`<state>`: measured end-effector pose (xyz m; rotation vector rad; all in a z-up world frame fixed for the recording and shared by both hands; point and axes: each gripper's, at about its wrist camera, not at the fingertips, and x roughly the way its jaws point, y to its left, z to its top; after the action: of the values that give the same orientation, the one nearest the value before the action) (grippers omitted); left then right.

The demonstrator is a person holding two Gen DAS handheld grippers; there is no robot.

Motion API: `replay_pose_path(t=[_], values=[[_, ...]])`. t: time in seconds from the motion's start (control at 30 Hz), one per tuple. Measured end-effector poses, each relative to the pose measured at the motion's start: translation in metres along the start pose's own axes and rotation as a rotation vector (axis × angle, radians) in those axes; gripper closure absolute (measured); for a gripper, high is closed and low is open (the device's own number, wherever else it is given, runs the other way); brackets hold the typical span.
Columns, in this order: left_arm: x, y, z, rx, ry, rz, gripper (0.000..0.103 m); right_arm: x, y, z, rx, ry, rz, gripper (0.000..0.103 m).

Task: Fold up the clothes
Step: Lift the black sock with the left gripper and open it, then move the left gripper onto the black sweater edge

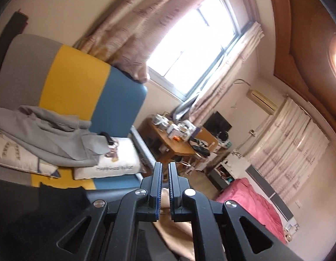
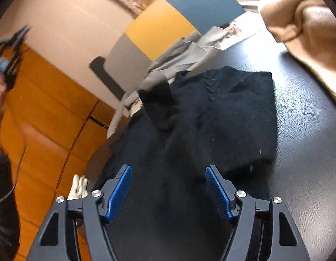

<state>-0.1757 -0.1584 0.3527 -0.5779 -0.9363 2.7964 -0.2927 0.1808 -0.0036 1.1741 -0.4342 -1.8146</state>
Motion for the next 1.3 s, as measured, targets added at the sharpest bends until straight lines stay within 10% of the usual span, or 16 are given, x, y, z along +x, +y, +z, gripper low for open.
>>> replay_pose_path(t=[0.27, 0.43, 1.0, 1.07, 1.13, 1.3], values=[[0.064, 0.154, -0.103, -0.214, 0.345, 0.162, 0.081, -0.008, -0.005, -0.017, 0.01, 0.032, 0.002, 0.025], [0.091, 0.243, -0.163, -0.487, 0.389, 0.205, 0.079, -0.005, -0.011, -0.03, -0.026, 0.053, -0.044, 0.025], [0.181, 0.262, -0.217, -0.596, 0.509, 0.203, 0.058, -0.003, -0.013, -0.029, -0.068, 0.046, -0.038, 0.021], [0.187, 0.258, -0.215, -0.58, 0.519, 0.223, 0.065, -0.003, -0.013, -0.03, -0.075, 0.043, -0.037, 0.02], [0.192, 0.249, -0.211, -0.518, 0.525, 0.262, 0.093, -0.003, -0.012, -0.031, -0.083, 0.04, -0.035, 0.019], [0.18, 0.227, -0.191, -0.494, 0.411, 0.21, 0.097, -0.004, -0.011, -0.033, -0.099, 0.035, -0.033, 0.019]])
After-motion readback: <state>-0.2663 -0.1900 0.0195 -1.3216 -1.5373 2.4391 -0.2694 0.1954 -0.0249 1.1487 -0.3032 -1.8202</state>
